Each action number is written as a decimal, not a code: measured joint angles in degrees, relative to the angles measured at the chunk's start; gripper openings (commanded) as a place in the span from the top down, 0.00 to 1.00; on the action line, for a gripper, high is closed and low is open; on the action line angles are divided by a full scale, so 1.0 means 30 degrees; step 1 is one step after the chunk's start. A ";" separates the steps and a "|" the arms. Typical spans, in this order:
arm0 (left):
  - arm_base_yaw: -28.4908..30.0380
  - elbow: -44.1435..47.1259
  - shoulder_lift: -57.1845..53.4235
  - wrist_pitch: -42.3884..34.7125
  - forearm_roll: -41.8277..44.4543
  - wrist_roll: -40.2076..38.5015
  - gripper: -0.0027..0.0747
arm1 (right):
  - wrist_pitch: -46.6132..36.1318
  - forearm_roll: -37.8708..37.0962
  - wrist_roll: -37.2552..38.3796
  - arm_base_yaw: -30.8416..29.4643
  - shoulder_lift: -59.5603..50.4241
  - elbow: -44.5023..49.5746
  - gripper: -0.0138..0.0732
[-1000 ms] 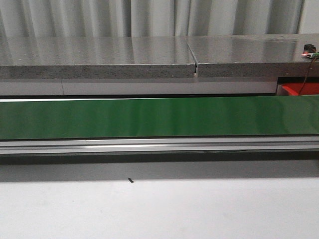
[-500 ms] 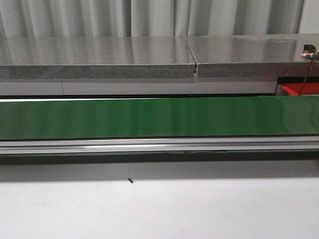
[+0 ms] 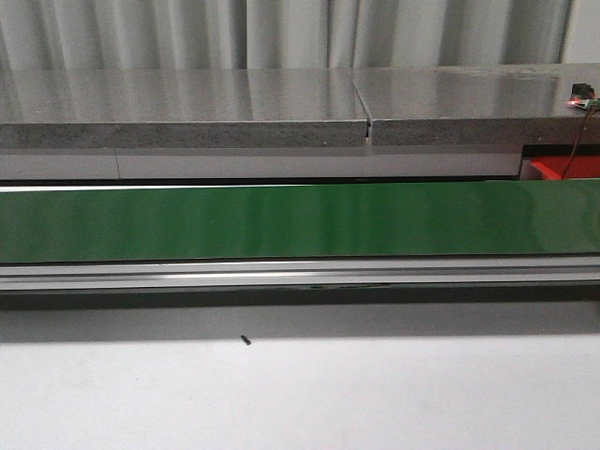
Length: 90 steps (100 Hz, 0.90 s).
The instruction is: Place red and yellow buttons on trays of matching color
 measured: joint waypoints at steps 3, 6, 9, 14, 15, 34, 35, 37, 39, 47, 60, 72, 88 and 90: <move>0.0000 0.0017 0.0037 -0.0044 -0.0040 0.0000 0.99 | 0.0000 0.0000 0.0000 0.0000 0.0000 0.0000 0.92; 0.0000 0.0017 0.0085 -0.0161 -0.0040 0.0000 0.99 | 0.0000 0.0000 0.0000 0.0000 0.0000 0.0000 0.92; 0.0000 0.0017 0.0178 -0.0346 -0.0072 -0.0087 0.99 | 0.0000 0.0000 0.0000 0.0000 0.0000 0.0000 0.92; 0.0000 0.0017 0.0596 -0.0683 -0.0072 -0.0256 0.99 | 0.0000 0.0000 0.0000 0.0000 0.0000 0.0000 0.92; 0.0000 0.0017 0.0662 -0.0730 -0.0072 -0.0306 0.99 | 0.0000 0.0000 0.0000 0.0000 0.0000 0.0000 0.92; 0.0000 -0.0331 0.3409 -0.1707 -0.0072 -0.0462 0.99 | 0.0000 0.0000 0.0000 0.0000 0.0000 0.0000 0.92; 0.0000 -0.0398 0.3647 -0.1850 -0.0072 -0.0462 0.99 | 0.0000 0.0000 0.0000 0.0000 0.0000 0.0000 0.92; 0.0000 -0.0432 0.3884 -0.2045 -0.0072 -0.0462 0.99 | 0.0000 0.0000 0.0000 0.0000 0.0000 0.0000 0.92; 0.0000 -0.0494 0.4232 -0.2194 -0.0072 -0.0462 0.99 | 0.0000 0.0000 0.0000 0.0000 0.0000 0.0000 0.92; 0.0000 -0.0819 0.5593 -0.3157 -0.0072 -0.0476 0.99 | 0.0000 0.0000 0.0000 0.0000 0.0000 0.0000 0.92; 0.0175 -0.1567 0.7302 -0.4445 -0.0038 -0.0476 0.99 | 0.0000 0.0000 0.0000 0.0000 0.0000 0.0000 0.92; 0.1108 -0.2402 0.8564 -0.5363 0.0089 -0.0560 0.99 | 0.0000 0.0000 0.0000 0.0000 0.0000 0.0000 0.92; 0.2586 -0.3437 1.0015 -0.5694 0.0177 -0.1306 0.99 | 0.0000 0.0000 0.0000 0.0000 0.0000 0.0000 0.92; 0.2743 -0.3562 1.0223 -0.5694 0.0207 -0.1308 0.99 | 0.0000 0.0000 0.0000 0.0000 0.0000 0.0000 0.92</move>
